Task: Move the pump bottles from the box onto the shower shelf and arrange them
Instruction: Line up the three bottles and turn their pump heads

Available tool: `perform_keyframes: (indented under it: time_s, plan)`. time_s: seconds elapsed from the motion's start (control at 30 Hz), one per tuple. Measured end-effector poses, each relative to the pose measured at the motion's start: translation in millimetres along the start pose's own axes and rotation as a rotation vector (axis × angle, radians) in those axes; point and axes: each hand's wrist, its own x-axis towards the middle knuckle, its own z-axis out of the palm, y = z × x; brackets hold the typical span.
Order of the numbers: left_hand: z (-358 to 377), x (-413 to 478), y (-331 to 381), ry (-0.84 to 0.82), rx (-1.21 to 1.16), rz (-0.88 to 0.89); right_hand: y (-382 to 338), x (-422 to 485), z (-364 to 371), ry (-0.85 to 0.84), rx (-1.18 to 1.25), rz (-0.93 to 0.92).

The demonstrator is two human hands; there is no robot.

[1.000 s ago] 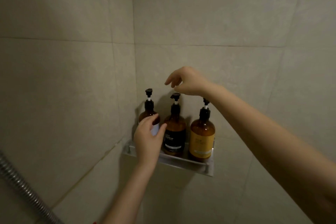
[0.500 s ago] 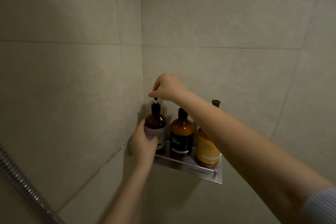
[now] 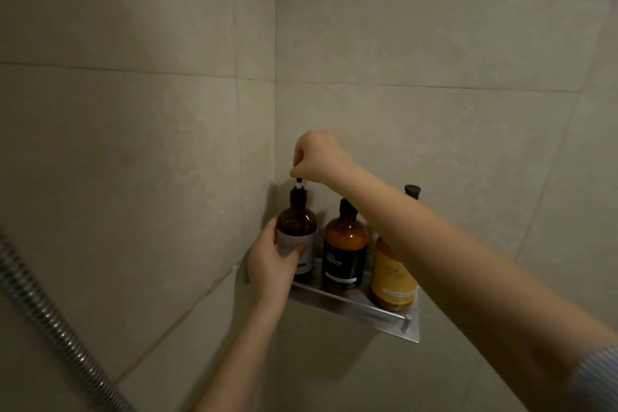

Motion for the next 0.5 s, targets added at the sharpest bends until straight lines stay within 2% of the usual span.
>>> perform_keyframes:
  time_s: [0.5]
  plan:
    - [-0.4,3.4,-6.3,0.0,-0.02,0.036,-2.4,3.0,-2.0,-0.03,-0.046,-0.027]
